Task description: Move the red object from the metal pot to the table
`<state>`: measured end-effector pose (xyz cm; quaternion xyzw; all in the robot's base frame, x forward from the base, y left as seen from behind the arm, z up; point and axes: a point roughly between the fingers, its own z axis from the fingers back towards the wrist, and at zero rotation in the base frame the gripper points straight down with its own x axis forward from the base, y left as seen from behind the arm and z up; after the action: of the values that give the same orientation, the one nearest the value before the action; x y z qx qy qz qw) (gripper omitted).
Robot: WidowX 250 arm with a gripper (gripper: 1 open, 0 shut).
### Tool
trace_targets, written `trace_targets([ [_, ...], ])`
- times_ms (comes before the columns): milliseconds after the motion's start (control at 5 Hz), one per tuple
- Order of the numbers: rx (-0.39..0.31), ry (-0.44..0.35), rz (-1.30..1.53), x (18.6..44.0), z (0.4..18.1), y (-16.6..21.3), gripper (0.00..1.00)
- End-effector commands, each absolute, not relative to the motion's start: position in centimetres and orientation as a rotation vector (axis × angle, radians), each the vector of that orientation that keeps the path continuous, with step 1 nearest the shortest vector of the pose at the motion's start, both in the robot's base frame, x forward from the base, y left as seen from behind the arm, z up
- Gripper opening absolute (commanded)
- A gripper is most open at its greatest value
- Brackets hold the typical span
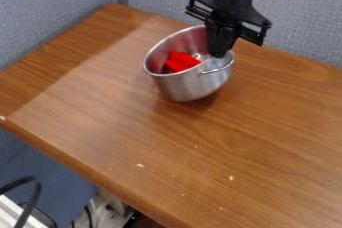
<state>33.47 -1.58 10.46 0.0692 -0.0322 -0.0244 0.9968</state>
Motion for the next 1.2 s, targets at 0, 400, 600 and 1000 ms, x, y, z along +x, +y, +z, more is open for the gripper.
trace_targets([
  [0, 0.159, -0.15, -0.077, 33.7, 12.6, -1.7, 0.0],
  [400, 0.194, -0.179, -0.129, 34.0, 12.7, -1.4, 0.0],
  [600, 0.213, -0.19, -0.159, 34.0, 12.9, -1.0, 0.0],
  [1000, 0.234, -0.206, -0.204, 34.0, 12.8, -0.4, 0.0],
])
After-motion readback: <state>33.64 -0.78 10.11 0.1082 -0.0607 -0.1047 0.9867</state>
